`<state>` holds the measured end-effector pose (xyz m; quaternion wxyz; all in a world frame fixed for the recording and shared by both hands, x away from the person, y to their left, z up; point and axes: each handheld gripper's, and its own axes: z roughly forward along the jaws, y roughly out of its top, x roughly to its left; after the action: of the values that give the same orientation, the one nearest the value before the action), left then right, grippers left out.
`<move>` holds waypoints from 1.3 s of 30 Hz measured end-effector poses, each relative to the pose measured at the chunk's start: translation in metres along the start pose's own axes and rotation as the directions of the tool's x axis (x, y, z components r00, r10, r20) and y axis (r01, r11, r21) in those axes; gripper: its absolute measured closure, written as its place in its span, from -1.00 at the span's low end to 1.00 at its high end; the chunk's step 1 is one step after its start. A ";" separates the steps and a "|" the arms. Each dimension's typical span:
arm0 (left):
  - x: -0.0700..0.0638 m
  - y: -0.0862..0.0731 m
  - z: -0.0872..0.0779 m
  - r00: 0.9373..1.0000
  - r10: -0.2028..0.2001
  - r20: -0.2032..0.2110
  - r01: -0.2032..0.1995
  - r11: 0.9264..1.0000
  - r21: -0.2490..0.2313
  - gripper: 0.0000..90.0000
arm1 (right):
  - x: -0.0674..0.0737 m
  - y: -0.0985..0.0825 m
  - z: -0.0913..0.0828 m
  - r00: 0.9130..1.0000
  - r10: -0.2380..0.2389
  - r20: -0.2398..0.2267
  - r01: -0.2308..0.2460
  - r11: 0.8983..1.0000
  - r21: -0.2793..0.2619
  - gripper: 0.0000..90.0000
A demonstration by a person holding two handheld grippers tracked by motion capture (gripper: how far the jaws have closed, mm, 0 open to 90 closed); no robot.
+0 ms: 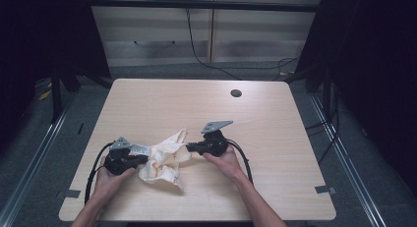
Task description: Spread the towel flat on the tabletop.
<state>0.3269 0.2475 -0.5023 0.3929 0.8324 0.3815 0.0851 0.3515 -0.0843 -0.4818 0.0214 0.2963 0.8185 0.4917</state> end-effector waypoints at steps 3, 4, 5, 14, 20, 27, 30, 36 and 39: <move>-0.006 0.003 0.003 1.000 0.004 0.024 -0.004 1.000 0.001 0.90 | 0.000 -0.001 -0.013 1.000 -0.009 0.016 0.009 1.000 0.003 1.00; -0.010 0.005 0.005 1.000 0.014 0.024 -0.014 1.000 0.004 0.90 | 0.000 -0.001 -0.019 1.000 -0.011 0.021 0.011 1.000 0.004 1.00; -0.012 0.006 0.005 0.999 0.028 0.029 -0.028 1.000 0.008 0.90 | 0.001 -0.002 -0.025 0.999 -0.015 0.028 0.014 1.000 0.005 1.00; -0.037 0.020 0.007 0.993 0.078 0.092 -0.075 0.997 -0.032 0.90 | 0.009 -0.024 -0.090 0.996 -0.012 0.089 0.014 1.000 -0.022 1.00; -0.052 0.026 0.008 0.984 0.097 0.152 -0.091 0.995 -0.048 0.90 | 0.018 -0.046 -0.125 0.992 0.003 0.123 -0.003 1.000 -0.003 1.00; -0.039 0.025 0.008 0.992 0.069 0.105 -0.066 0.997 -0.028 0.90 | 0.024 -0.053 -0.114 0.993 -0.001 0.117 -0.002 1.000 0.026 0.99; -0.029 0.018 0.012 0.996 0.045 0.082 -0.046 0.999 0.007 0.91 | 0.018 -0.058 -0.091 0.994 0.004 0.105 -0.009 0.998 0.055 0.96; -0.021 0.011 0.015 0.997 0.028 0.065 -0.030 0.999 0.034 0.91 | 0.017 -0.067 -0.076 0.998 0.008 0.070 -0.014 0.996 0.093 0.62; -0.022 0.011 0.013 0.998 0.025 0.063 -0.026 0.999 0.027 0.91 | 0.020 -0.070 -0.077 0.999 -0.002 0.055 -0.003 0.996 0.092 0.55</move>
<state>0.3243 0.2200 -0.4997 0.3920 0.8448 0.3594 0.0585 0.2774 -0.1590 -0.4944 0.0299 0.3107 0.8394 0.4450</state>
